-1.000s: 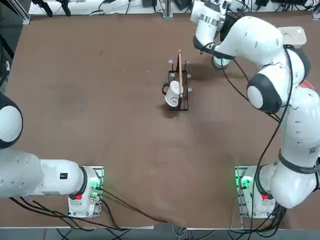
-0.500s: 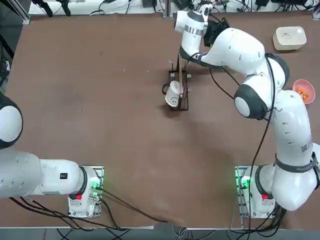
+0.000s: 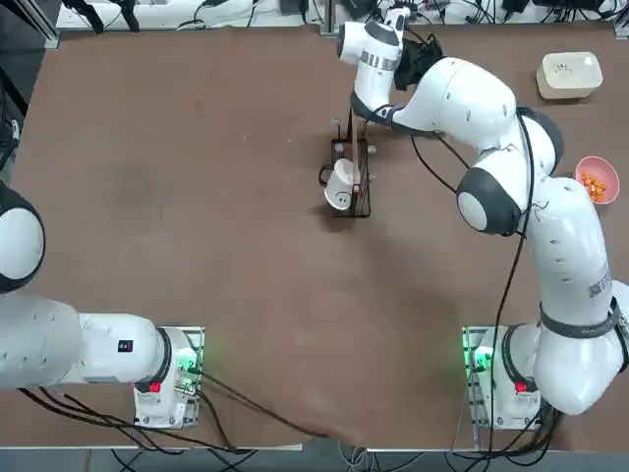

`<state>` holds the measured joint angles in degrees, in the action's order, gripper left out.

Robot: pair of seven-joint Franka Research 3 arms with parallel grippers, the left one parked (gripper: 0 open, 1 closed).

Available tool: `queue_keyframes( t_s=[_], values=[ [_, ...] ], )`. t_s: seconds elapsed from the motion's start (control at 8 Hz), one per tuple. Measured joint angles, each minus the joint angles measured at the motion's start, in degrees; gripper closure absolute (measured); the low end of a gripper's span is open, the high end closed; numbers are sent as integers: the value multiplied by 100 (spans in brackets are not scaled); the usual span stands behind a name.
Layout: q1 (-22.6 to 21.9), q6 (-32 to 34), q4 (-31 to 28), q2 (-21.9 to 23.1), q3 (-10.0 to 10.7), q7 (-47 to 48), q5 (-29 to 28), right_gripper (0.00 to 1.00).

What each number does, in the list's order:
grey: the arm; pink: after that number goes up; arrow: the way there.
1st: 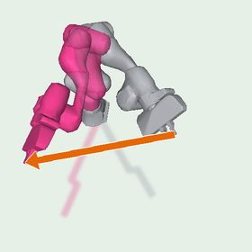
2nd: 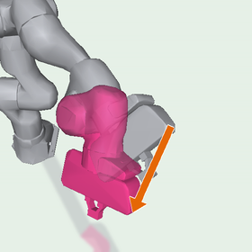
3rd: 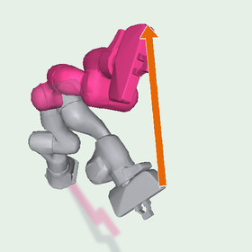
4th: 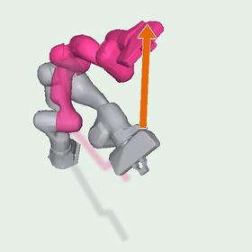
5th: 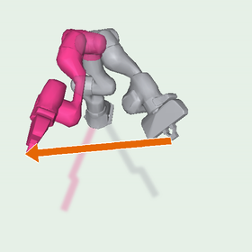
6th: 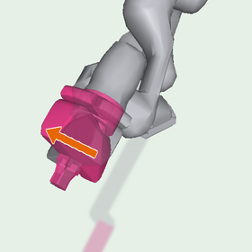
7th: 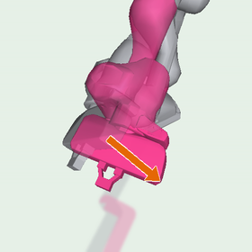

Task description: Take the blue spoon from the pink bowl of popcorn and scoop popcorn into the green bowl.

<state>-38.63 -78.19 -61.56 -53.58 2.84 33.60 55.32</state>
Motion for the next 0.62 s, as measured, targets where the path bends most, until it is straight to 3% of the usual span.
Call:
queue_keyframes(
  t_s=[0.25,0.62],
  values=[
    [-34,-178,73,-1,-86,62,-203,89],
    [100,-478,199,11,-41,265,-1392,89]
  ],
)
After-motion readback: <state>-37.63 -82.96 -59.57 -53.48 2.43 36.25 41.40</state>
